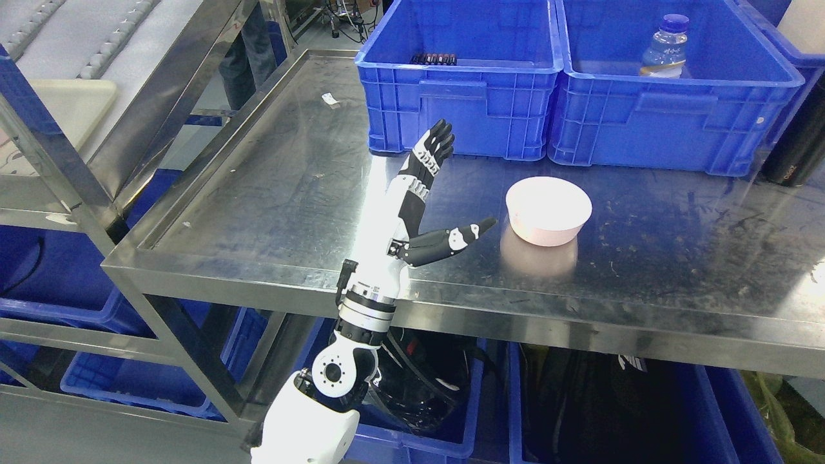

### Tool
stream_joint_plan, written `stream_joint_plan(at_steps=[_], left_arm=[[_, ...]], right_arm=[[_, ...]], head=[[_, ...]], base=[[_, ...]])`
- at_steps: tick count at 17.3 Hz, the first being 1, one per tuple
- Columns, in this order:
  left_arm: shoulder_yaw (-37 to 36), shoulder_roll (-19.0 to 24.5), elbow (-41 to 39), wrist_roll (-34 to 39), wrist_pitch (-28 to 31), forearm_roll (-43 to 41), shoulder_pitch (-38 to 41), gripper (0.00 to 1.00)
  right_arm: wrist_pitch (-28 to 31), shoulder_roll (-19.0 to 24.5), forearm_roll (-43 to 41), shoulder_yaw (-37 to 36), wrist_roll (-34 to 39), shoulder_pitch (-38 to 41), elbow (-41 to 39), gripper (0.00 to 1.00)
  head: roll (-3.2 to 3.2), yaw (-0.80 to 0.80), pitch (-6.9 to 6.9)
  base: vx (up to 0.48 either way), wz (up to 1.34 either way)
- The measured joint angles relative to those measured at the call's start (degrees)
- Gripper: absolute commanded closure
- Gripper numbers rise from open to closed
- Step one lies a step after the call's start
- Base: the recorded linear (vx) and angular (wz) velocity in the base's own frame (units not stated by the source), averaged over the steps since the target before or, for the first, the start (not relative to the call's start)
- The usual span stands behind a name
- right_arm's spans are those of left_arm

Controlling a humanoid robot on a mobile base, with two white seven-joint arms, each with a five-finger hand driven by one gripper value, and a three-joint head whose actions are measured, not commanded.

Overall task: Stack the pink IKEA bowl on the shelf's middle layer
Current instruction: 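Reach the left hand toward the pink bowl on the steel table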

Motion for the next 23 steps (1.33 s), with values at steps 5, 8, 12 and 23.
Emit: stream_joint_plan(at_steps=[5,8,12,23], left_arm=[[1.2,0.0,0.0,-0.3,1.2,-0.1,-1.7,0.0],[2.1,0.2,0.0,-1.9,4.5,-0.2,-4.9,0.0],[3.7,3.7,0.1,-10.1,8.7,-6.2,-11.4,0.0],[5.6,12.0,0.2,-43.3,9.8,-26.1,-20.3,0.14]], right_arm=[[0.0,0.0,0.0,0.0,0.0,0.0,0.0,0.0],[0.0,0.0,0.0,0.0,0.0,0.0,0.0,0.0],[0.0,0.0,0.0,0.0,0.0,0.0,0.0,0.0],[0.0,0.0,0.0,0.0,0.0,0.0,0.0,0.0]], head=[[0.0,0.0,0.0],[0.0,0.0,0.0],[0.0,0.0,0.0],[0.0,0.0,0.0]], base=[[0.0,0.0],[0.0,0.0],[0.0,0.0],[0.0,0.0]])
